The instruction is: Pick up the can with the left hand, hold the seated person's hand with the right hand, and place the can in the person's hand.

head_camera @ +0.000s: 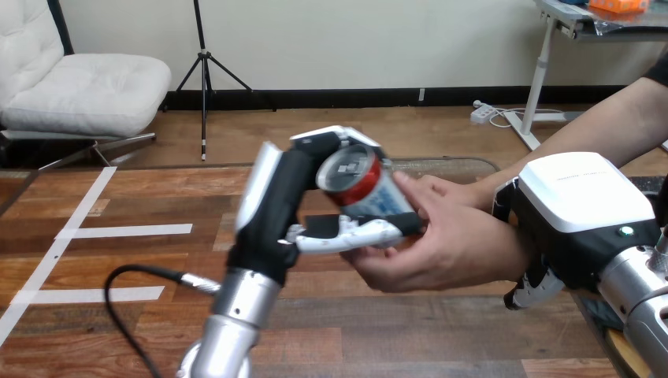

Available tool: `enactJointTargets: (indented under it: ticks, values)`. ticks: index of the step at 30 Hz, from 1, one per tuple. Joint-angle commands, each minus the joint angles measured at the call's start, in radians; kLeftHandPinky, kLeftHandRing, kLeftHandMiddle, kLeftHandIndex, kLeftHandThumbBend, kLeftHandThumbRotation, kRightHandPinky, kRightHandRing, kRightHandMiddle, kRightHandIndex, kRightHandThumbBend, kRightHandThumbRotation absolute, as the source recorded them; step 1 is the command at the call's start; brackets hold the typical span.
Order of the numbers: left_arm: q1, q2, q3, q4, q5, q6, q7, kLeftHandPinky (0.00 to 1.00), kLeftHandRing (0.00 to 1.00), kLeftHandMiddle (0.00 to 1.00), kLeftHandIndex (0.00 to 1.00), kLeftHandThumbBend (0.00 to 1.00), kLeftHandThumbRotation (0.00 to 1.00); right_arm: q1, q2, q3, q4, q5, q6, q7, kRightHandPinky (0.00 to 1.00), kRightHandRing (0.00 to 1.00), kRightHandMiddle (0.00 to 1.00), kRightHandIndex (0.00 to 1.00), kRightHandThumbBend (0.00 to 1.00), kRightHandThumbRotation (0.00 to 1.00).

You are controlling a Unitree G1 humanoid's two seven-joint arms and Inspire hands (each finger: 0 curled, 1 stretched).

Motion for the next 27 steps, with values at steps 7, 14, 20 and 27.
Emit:
enactJointTargets:
  ticks: [7, 14, 20, 27]
  values:
    - [-0.008, 0.008, 0.035, -0.078, -0.005, -0.043, 0.026, 0.35, 0.4, 0.44, 0.44, 0.75, 0.01, -0.03, -0.002, -0.025, -0.011, -0.003, -0.009, -0.027, 0.28, 0.34, 0.42, 0.53, 0.92, 0.0]
    - [0.004, 0.017, 0.04, -0.079, -0.003, -0.042, 0.03, 0.33, 0.39, 0.44, 0.43, 0.76, 0.0, -0.028, -0.005, -0.028, -0.008, 0.0, -0.02, -0.034, 0.26, 0.33, 0.42, 0.53, 0.93, 0.0]
    - [0.006, 0.025, 0.042, -0.064, 0.006, -0.044, 0.034, 0.33, 0.39, 0.44, 0.43, 0.76, 0.0, -0.028, 0.002, -0.029, -0.009, -0.002, -0.016, -0.029, 0.26, 0.34, 0.43, 0.53, 0.92, 0.0]
    - [0.01, 0.027, 0.041, -0.041, 0.008, -0.052, 0.034, 0.32, 0.38, 0.43, 0.43, 0.78, 0.0, -0.027, 0.01, -0.029, -0.012, 0.004, -0.012, -0.029, 0.26, 0.35, 0.43, 0.53, 0.92, 0.0]
